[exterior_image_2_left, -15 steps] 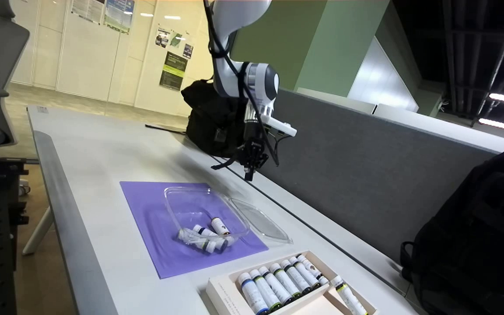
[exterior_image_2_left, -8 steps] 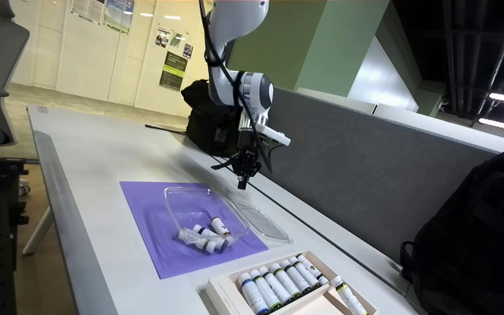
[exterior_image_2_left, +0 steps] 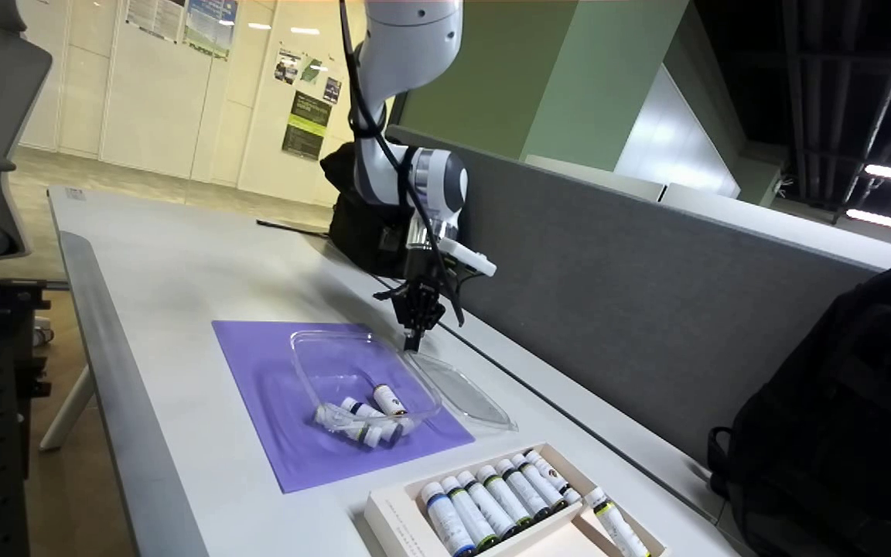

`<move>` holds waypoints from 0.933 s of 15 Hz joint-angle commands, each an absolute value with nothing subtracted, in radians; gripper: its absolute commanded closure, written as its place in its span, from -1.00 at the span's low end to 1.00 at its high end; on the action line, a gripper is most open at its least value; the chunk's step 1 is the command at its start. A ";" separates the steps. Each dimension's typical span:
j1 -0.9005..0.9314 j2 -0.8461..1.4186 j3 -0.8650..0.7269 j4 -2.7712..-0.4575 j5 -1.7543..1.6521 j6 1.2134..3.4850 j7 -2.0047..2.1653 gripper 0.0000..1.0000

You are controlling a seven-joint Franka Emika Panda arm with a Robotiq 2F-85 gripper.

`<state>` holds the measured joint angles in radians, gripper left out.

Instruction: Close the lid on the clear container

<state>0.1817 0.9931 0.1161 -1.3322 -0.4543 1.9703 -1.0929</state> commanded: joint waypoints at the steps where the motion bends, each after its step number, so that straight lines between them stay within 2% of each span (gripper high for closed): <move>1: 0.192 1.044 0.100 -1.271 -0.458 1.954 -1.141 1.00; 6: 0.197 1.051 0.089 -1.241 -0.457 1.913 -1.175 1.00; 14: 0.209 1.078 0.061 -1.151 -0.462 1.714 -1.179 1.00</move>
<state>0.1892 1.0483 0.0802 -1.2255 -0.4540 1.7789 -1.1714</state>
